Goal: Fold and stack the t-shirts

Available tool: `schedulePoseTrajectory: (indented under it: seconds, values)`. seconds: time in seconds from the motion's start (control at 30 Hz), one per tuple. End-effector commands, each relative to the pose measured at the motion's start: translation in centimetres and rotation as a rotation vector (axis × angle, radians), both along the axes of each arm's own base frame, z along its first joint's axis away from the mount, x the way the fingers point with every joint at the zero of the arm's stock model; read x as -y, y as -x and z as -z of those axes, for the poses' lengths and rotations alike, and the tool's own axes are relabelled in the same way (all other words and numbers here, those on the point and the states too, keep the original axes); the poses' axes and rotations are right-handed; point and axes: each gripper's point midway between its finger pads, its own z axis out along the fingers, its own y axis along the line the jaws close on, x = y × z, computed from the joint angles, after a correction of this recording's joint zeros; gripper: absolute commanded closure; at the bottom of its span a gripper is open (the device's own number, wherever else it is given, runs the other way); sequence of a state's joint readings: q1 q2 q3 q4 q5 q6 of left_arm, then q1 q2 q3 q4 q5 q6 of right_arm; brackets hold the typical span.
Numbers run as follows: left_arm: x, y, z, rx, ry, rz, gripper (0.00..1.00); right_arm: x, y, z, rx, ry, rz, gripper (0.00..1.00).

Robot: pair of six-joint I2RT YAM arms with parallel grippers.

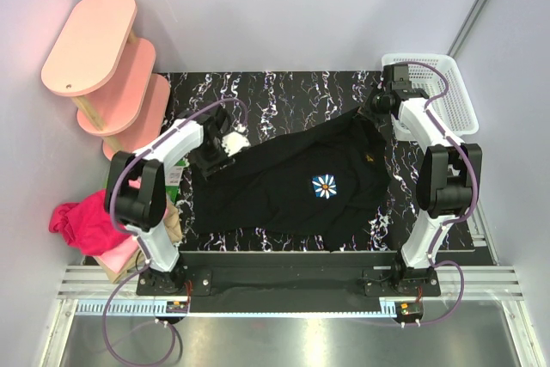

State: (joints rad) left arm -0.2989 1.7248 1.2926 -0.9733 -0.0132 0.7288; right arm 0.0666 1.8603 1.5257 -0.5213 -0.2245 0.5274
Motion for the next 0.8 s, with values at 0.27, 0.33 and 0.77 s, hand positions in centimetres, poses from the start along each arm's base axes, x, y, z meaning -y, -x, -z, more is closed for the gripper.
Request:
schedulePoseTrajectory:
  seconds: [0.27,0.33,0.77]
  values:
    - [-1.9,1.5,2.6,-0.040,-0.038,-0.067,0.47,-0.1,-1.1,-2.1,0.061,0.007,-0.006,1.00]
    - [-1.8,1.3,3.2,-0.060,-0.037,-0.075,0.48,-0.2,-1.2,-2.3,0.065,0.002,-0.008,1.00]
    - [-0.7,-2.3,3.7,-0.029,-0.023,-0.122,1.00,-0.5,-1.4,-2.7,0.075,-0.014,-0.010,1.00]
